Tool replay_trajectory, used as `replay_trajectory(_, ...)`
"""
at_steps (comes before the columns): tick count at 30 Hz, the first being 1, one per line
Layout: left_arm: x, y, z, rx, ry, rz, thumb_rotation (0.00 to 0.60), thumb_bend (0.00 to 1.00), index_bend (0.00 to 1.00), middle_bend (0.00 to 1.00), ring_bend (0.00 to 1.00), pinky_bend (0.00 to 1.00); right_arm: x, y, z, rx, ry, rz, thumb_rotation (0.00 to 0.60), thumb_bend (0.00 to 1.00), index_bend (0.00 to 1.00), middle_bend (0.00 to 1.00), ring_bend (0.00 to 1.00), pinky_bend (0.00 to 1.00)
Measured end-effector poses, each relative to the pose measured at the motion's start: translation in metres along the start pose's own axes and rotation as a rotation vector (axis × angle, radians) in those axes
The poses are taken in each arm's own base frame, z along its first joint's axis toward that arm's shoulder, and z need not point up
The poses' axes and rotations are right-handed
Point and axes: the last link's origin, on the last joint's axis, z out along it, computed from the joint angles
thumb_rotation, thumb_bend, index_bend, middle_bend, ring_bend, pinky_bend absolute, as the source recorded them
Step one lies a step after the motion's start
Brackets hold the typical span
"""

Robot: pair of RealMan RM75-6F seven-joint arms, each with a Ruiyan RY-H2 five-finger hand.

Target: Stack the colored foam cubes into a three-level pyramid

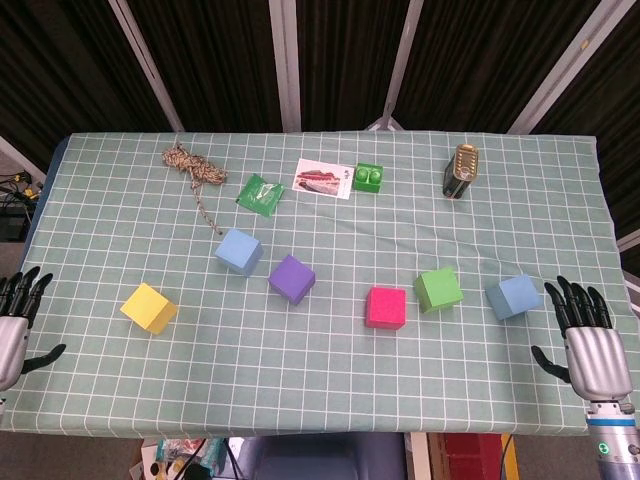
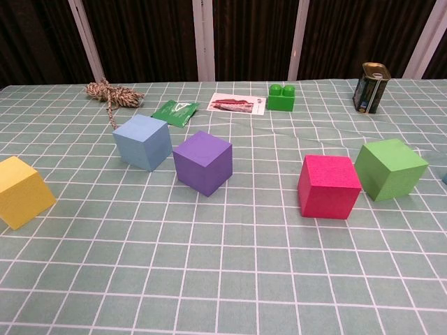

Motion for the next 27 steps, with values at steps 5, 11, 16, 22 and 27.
replay_trajectory(5,0.0002,-0.0012,-0.0005,0.007,-0.006,-0.005,0.6,0.0,0.0,0.0,0.0,0.0,-0.001,-0.0009,0.0006,0.003,-0.004,0.002,0.6,0.25,0.0,0.0,0.0,0.02)
replay_trajectory(11,0.0007,-0.0019,-0.002,0.007,-0.016,-0.002,0.6,0.0,0.0,0.0,0.0,0.0,-0.0008,-0.0013,0.0006,0.001,-0.005,0.01,0.6,0.25,0.0,0.0,0.0,0.02)
replay_trajectory(16,-0.0002,-0.0031,-0.0016,0.015,-0.025,-0.008,0.6,0.0,0.0,0.0,0.0,0.0,-0.0016,-0.003,0.0009,0.008,-0.007,0.011,0.6,0.25,0.0,0.0,0.0,0.02)
replay_trajectory(22,-0.0012,-0.0015,-0.0007,0.01,-0.038,0.003,0.6,0.0,0.0,0.0,0.0,0.0,-0.0015,-0.0013,0.0011,-0.001,-0.009,0.019,0.6,0.25,0.0,0.0,0.0,0.02)
replay_trajectory(27,-0.002,0.0003,0.0005,0.007,-0.044,0.006,0.6,0.0,0.0,0.0,0.0,0.0,-0.0004,-0.0001,0.0003,-0.002,-0.008,0.022,0.6,0.25,0.0,0.0,0.0,0.02)
